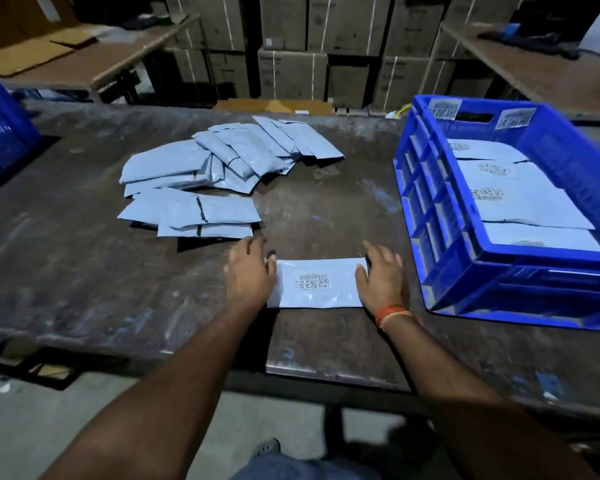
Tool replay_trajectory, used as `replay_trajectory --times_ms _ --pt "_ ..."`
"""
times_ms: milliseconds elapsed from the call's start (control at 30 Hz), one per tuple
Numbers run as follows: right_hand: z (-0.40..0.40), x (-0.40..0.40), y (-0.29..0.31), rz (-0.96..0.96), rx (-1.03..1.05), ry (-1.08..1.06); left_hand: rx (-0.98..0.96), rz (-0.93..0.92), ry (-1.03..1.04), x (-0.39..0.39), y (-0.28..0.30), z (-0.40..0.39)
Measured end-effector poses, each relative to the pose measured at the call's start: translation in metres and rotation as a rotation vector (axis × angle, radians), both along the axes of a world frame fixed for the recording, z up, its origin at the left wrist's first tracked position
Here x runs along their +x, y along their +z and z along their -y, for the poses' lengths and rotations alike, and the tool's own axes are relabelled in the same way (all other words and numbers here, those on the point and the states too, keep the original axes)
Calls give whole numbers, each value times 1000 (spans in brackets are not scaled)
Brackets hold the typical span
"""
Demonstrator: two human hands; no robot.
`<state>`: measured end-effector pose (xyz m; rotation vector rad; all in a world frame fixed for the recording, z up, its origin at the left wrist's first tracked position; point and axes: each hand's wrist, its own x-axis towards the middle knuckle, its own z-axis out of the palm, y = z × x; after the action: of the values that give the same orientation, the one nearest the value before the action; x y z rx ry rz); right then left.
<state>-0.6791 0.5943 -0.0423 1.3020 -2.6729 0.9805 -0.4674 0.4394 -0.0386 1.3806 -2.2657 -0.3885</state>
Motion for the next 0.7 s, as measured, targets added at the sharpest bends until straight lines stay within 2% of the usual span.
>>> replay_trajectory --times_ms 100,200,300,433,500,567,700 --pt "-1 14 -7 -115 143 205 -182 101 -220 3 -3 -25" --pt "-2 26 -14 -165 339 285 -111 264 -305 6 -16 -33" --pt "-1 29 -12 -199 390 274 -2 355 -340 9 -21 -31" --pt "-2 29 1 -198 447 241 -7 432 -449 5 -11 -7" --pt "-6 36 2 -183 456 164 -44 479 -417 -3 -3 5" --pt "-11 48 2 -201 465 32 -68 442 -308 -11 6 7" --pt "-18 77 4 -224 419 -159 7 149 73 -13 20 -16"
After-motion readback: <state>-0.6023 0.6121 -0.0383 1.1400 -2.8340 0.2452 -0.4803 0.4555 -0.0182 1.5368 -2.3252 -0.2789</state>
